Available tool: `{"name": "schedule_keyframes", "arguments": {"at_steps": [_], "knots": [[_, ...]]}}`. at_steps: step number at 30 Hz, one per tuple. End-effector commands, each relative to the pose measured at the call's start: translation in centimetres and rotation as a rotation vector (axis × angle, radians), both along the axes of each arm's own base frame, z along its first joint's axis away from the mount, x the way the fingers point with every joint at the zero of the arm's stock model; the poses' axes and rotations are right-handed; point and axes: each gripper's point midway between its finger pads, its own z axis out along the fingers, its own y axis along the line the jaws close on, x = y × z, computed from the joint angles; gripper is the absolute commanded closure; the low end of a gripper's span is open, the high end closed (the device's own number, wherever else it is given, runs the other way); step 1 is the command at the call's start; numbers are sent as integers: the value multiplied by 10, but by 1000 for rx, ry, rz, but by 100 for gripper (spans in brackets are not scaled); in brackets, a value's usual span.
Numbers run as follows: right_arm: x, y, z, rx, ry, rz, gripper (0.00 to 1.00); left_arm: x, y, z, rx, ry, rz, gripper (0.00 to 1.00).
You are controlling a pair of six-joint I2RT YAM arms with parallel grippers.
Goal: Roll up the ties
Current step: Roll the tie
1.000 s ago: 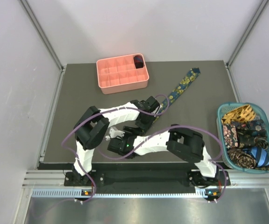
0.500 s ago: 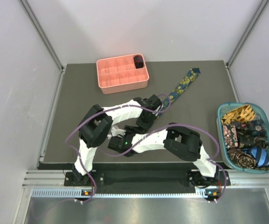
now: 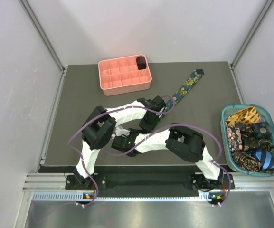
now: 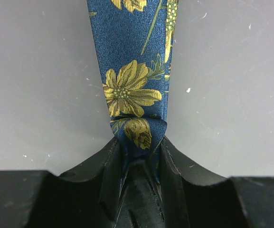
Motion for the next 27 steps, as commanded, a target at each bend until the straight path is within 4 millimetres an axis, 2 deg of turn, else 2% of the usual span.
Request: {"name": "schedule_keyframes", "arguments": {"at_steps": [1, 9, 10, 11, 14, 17, 20, 23, 25, 27], "knots": [[8, -36, -34, -65, 103, -94, 78, -32, 24, -22, 119, 139, -8, 77], [6, -33, -34, -41, 119, -90, 92, -25, 17, -15, 91, 113, -13, 74], [5, -31, -34, -32, 123, -85, 92, -22, 14, -13, 75, 96, -15, 73], [5, -29, -33, -28, 126, -77, 92, -19, 10, -9, 58, 83, -17, 66], [4, -21, -29, 7, 135, -57, 94, -6, -6, 9, -21, 19, -25, 53], [4, -17, -24, 31, 137, -43, 94, 8, -19, 31, -97, -49, -22, 50], [4, -14, -21, 42, 136, -28, 94, 24, -33, 63, -213, -129, -7, 41], [5, -12, -18, 52, 136, -22, 94, 36, -38, 93, -293, -201, 13, 38], [5, -10, -17, 58, 143, -15, 95, 47, -41, 111, -344, -253, 28, 32], [4, -8, -15, 67, 148, -6, 96, 54, -37, 132, -387, -302, 54, 29]]}}
